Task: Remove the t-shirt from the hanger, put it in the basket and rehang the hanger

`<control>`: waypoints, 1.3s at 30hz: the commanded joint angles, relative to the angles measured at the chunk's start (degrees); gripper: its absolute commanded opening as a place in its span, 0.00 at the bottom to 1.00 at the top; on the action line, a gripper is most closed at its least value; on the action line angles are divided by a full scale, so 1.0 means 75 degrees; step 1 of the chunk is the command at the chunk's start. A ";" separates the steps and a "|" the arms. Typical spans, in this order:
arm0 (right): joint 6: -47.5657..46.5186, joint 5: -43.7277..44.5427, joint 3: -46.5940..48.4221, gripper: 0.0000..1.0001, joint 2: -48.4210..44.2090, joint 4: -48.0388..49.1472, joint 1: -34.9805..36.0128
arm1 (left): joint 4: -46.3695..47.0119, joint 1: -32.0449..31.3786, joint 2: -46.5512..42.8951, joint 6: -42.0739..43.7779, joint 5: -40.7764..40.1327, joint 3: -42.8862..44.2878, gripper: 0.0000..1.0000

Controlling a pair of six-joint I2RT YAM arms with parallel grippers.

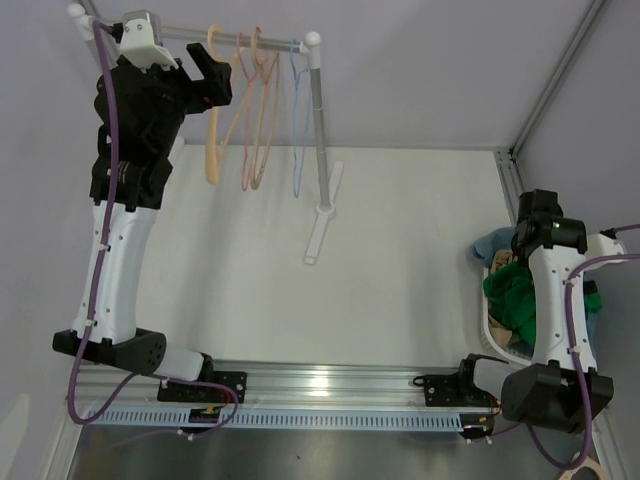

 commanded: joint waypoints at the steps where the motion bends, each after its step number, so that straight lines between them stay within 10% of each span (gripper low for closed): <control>1: 0.0228 -0.0041 0.0274 0.99 -0.0086 -0.1409 0.0319 | -0.0107 -0.0252 -0.0359 -0.0122 -0.0218 -0.0076 0.99; 11: -0.0935 -0.0183 0.1093 0.99 -0.0860 -0.0674 0.1072 | 0.0139 -0.0675 -0.0746 -0.0028 -0.0465 -0.0487 1.00; 19: -0.5220 -0.3570 -0.0170 0.99 -0.2184 0.5361 0.1060 | -0.0224 -0.0909 -0.1401 -0.0098 -0.0171 -0.0919 0.99; 31: -0.7049 -0.7389 0.1314 1.00 0.0862 0.7404 0.1060 | 0.0187 -0.1577 -0.5022 0.0019 -0.0875 -0.5418 0.99; 39: -0.7213 -0.9462 -0.0156 0.99 0.0220 0.8209 0.1072 | -0.0411 -0.1577 -0.6827 -0.0425 -0.1191 -0.7797 0.99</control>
